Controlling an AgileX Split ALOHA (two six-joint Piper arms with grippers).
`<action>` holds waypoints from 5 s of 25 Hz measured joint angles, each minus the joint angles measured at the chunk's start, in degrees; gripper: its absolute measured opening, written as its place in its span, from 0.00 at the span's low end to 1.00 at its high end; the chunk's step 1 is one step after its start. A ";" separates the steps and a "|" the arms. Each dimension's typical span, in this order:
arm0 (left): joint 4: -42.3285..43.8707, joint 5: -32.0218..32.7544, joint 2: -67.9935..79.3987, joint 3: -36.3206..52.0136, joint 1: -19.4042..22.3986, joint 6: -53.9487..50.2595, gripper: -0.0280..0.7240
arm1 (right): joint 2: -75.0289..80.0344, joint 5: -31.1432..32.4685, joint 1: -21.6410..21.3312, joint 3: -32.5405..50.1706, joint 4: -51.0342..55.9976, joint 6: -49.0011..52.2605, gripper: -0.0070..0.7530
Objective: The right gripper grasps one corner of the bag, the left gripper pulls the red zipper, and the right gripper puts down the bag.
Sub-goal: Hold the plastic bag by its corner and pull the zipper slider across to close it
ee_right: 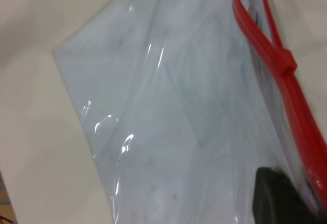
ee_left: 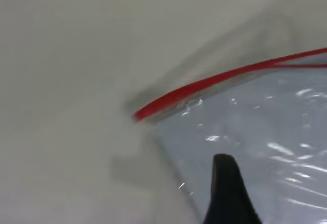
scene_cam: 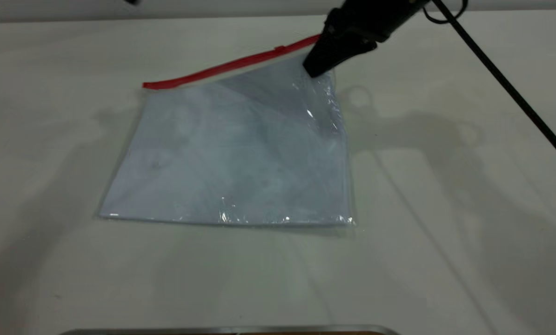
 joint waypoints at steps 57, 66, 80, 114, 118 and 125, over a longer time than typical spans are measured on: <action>-38.23 36.98 31.50 -37.75 -0.81 42.86 0.31 | 0.06 6.94 -0.05 -0.52 3.23 -8.95 0.05; -37.52 37.43 31.50 -37.75 -0.81 40.55 0.34 | 0.06 7.09 -0.05 -0.52 3.58 -9.12 0.05; -36.15 38.63 31.50 -37.75 -0.81 38.62 0.59 | 0.06 8.55 -0.05 -0.52 3.82 -9.35 0.05; -38.98 37.01 31.45 -37.89 -0.30 40.43 0.13 | 0.16 13.20 -5.79 -0.52 10.46 -11.02 0.05; -38.77 36.45 31.26 -38.17 0.23 40.43 0.13 | 0.16 15.19 -7.35 -0.52 13.50 -12.79 0.05; -35.19 34.78 31.20 -38.28 0.46 40.21 0.13 | 0.21 15.99 -8.89 -0.52 16.53 -14.21 0.05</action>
